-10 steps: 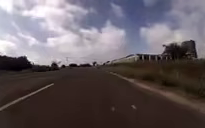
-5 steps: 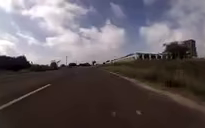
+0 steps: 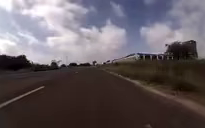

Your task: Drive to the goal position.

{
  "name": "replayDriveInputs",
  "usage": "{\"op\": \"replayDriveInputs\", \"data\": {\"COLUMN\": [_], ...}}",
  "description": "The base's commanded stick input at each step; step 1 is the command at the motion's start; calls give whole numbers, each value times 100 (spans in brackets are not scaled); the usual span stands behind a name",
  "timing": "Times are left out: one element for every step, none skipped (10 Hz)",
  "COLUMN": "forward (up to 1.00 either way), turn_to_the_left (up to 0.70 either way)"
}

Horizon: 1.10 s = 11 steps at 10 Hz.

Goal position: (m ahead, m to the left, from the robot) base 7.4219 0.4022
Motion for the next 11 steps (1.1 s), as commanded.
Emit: {"op": "replayDriveInputs", "data": {"forward": [100,100,100,100,100,100,100,100,100,100,100], "turn_to_the_left": [0,0,0,0,0,0,0,0,0,0,0]}}
